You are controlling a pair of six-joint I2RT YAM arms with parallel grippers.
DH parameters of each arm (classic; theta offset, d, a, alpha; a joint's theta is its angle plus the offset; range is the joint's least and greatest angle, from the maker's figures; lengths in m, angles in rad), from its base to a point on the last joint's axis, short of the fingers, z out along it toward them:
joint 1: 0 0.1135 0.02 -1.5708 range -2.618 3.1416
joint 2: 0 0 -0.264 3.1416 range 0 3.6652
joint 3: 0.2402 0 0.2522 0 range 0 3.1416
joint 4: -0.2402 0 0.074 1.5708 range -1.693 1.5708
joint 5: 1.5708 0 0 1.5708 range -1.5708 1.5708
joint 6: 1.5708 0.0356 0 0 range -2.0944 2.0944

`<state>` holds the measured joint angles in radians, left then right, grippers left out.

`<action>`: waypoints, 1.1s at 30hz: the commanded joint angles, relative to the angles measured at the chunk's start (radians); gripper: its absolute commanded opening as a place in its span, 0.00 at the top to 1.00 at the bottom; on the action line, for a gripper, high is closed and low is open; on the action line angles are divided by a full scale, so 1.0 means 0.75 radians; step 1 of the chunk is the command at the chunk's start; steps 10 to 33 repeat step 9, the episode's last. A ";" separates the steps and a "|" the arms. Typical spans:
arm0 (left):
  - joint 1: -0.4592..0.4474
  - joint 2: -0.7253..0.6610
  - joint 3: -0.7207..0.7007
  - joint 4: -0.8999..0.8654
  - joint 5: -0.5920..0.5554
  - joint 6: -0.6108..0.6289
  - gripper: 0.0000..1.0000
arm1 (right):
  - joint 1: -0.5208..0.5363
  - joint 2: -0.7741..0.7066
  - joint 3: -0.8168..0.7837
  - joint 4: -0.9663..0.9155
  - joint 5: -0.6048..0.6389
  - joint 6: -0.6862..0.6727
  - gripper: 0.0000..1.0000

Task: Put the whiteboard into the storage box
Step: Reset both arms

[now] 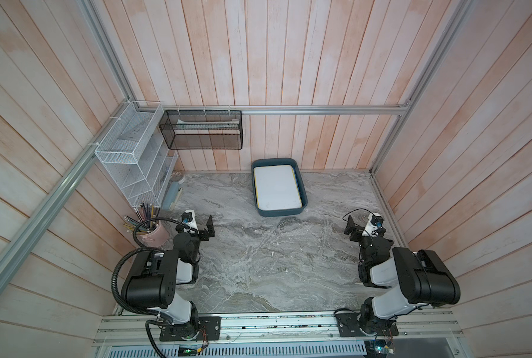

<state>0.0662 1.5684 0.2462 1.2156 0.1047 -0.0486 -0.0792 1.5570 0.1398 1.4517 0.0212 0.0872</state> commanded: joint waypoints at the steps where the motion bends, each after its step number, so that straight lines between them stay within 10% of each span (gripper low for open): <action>1: -0.002 -0.009 0.038 -0.058 0.051 0.037 0.00 | -0.006 0.010 0.004 0.032 0.026 0.023 0.02; 33: -0.004 -0.008 0.032 -0.046 0.049 0.037 0.00 | -0.007 0.010 0.006 0.031 0.025 0.023 0.02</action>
